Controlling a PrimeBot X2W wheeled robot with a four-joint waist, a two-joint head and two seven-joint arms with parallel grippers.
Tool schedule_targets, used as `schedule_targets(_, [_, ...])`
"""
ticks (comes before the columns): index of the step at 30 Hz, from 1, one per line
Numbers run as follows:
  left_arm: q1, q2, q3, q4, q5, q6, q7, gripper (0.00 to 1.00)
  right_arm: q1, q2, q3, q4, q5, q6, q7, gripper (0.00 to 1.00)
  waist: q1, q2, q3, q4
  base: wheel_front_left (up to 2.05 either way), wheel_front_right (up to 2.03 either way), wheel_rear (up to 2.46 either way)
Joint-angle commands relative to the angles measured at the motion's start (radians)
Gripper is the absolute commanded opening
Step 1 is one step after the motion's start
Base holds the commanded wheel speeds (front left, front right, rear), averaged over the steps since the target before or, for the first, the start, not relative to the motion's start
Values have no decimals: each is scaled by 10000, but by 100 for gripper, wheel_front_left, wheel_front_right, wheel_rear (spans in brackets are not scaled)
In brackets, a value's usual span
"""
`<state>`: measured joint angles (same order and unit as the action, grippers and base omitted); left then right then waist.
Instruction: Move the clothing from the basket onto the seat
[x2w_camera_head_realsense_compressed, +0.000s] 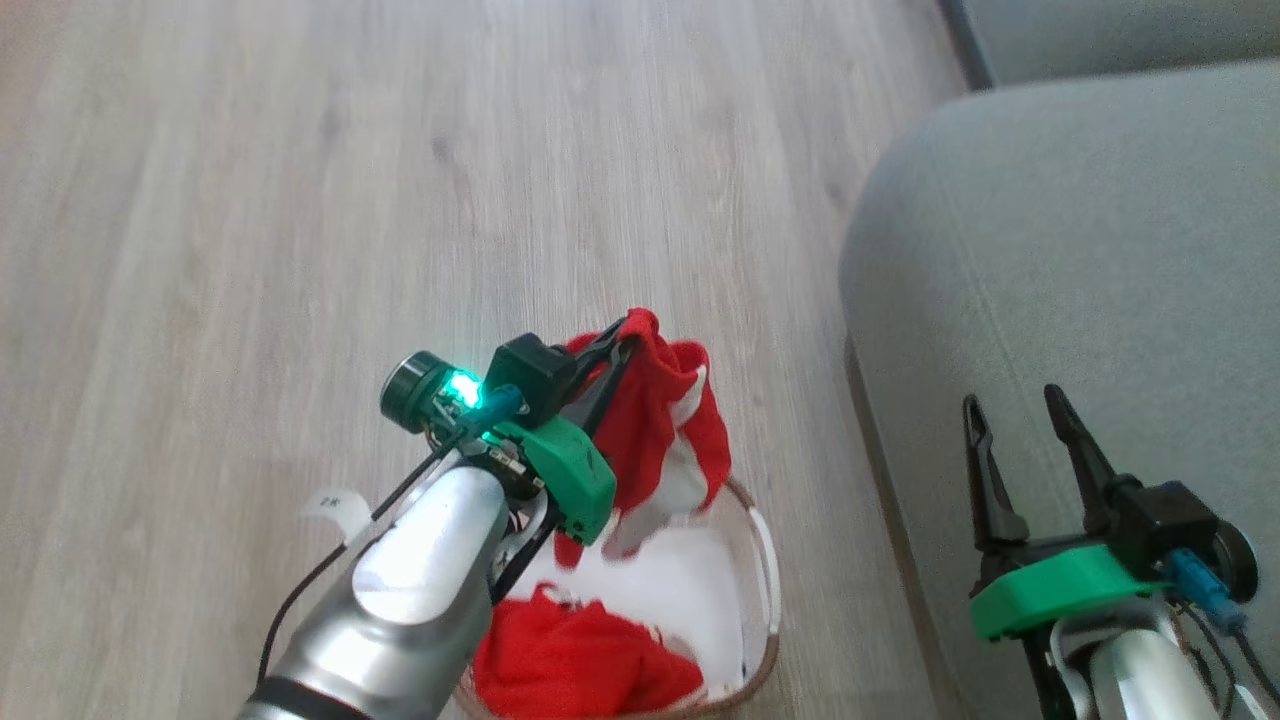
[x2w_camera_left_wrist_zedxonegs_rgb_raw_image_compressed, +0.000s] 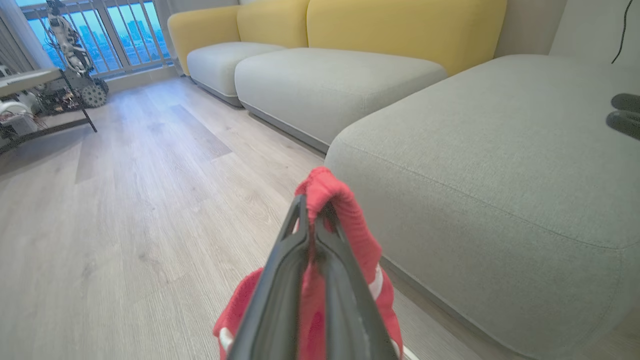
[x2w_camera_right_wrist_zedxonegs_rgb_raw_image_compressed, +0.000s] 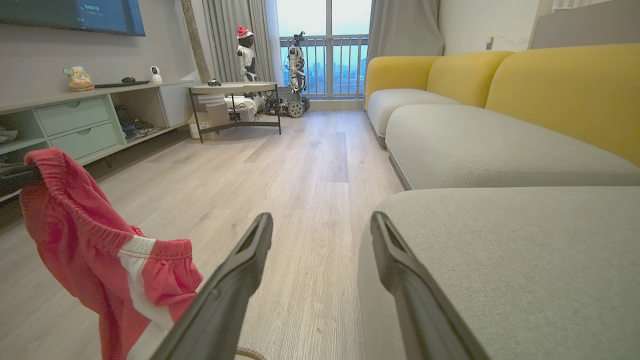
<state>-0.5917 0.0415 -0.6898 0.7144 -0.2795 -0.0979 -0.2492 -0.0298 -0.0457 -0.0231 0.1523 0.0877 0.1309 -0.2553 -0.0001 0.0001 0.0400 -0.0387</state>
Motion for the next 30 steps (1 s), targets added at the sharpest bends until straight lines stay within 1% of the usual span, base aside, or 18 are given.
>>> schedule_targets(1, [-622, 90, 355, -349, -81, -45, -117, 0, -213, -45, 289, -275, 10, -2, -65, 100, 1, -1, -845, 144, 0, 0, 0])
schedule_targets(8, [-1507, 89, 319, -531, -261, -105, 86, 0, -42, -45, 815, -115, 105, -2, -65, 100, 1, -1, -1445, 366, 0, 0, 0])
schedule_targets(14, [-2121, 88, 187, -886, -565, 8, 262, 0, 2, -45, 1500, -14, 351, -2, -65, 100, 1, -1, -1700, 519, 0, 0, 0])
schedule_targets(19, [-2492, 88, -59, -1195, -951, 161, 327, 0, -373, -45, 2224, 237, 320, -2, -65, 100, 1, -1, -1779, 597, 0, 0, 0])
schedule_targets(26, [-2976, 88, -423, -1318, -1399, 419, 346, 0, -1363, -45, 2926, 1459, 61, -2, -65, 100, 1, -1, -1844, 707, 0, 0, 0])
schedule_targets(30, [-3132, 88, -659, -1284, -1667, 516, 313, 0, -1782, -45, 3384, 2290, 574, -2, -65, 100, 1, -1, -1884, 822, 0, 0, 0])
